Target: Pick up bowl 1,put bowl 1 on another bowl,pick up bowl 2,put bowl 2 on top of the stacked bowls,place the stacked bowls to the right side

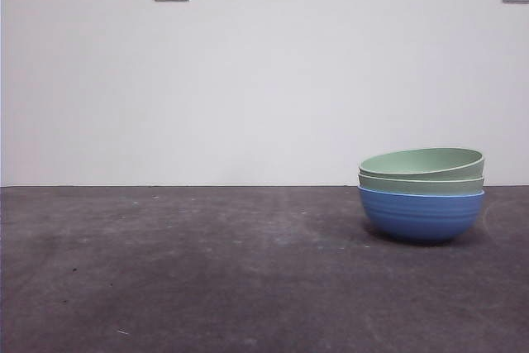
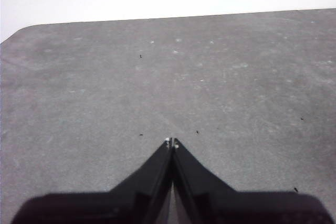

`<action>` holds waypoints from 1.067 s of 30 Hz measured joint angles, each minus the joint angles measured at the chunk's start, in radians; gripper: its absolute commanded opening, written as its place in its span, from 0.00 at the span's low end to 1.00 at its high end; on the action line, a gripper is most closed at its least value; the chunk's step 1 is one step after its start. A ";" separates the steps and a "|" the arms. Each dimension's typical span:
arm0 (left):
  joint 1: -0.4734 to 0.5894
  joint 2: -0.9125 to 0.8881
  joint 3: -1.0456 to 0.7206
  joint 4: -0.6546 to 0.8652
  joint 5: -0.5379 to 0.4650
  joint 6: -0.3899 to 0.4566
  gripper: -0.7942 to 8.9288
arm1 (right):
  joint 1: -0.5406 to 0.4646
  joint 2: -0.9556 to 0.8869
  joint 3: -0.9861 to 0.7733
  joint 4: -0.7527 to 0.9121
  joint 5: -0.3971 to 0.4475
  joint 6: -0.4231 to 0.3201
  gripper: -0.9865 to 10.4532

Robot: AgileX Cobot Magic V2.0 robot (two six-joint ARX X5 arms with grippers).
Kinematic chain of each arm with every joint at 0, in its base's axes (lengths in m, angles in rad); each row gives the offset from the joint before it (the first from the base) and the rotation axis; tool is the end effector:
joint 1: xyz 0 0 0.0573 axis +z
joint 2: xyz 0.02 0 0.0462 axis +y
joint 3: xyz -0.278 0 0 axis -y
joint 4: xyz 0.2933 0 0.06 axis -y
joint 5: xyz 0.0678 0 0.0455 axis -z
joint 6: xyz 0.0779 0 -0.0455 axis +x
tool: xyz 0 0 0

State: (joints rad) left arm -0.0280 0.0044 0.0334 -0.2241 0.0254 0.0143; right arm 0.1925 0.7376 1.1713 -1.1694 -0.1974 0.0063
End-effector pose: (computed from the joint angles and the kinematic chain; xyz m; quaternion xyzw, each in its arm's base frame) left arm 0.1762 -0.0069 0.1450 0.0072 0.0972 -0.0273 0.9949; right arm 0.1562 0.0460 0.3714 0.0038 0.3602 0.1796 0.9154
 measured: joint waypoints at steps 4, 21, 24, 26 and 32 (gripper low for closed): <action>0.000 0.000 0.000 0.000 0.000 0.000 0.08 | -0.053 -0.144 -0.092 0.266 -0.077 0.000 0.09; 0.000 0.000 0.000 0.000 0.000 0.000 0.08 | -0.100 -0.589 -0.954 1.002 -0.024 0.006 0.09; 0.000 0.000 0.000 0.000 0.000 0.000 0.08 | -0.100 -0.644 -1.035 1.015 0.031 0.025 0.09; 0.000 0.000 0.000 0.000 0.000 0.000 0.08 | -0.100 -0.673 -1.075 1.020 0.049 0.041 0.09; 0.000 0.000 0.000 0.000 0.000 0.000 0.08 | -0.100 -0.724 -1.154 1.011 0.052 0.080 0.09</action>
State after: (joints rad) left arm -0.0280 0.0048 0.0334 -0.2241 0.0254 0.0147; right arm 0.0921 0.0132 0.0177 -0.1581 -0.1455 0.0868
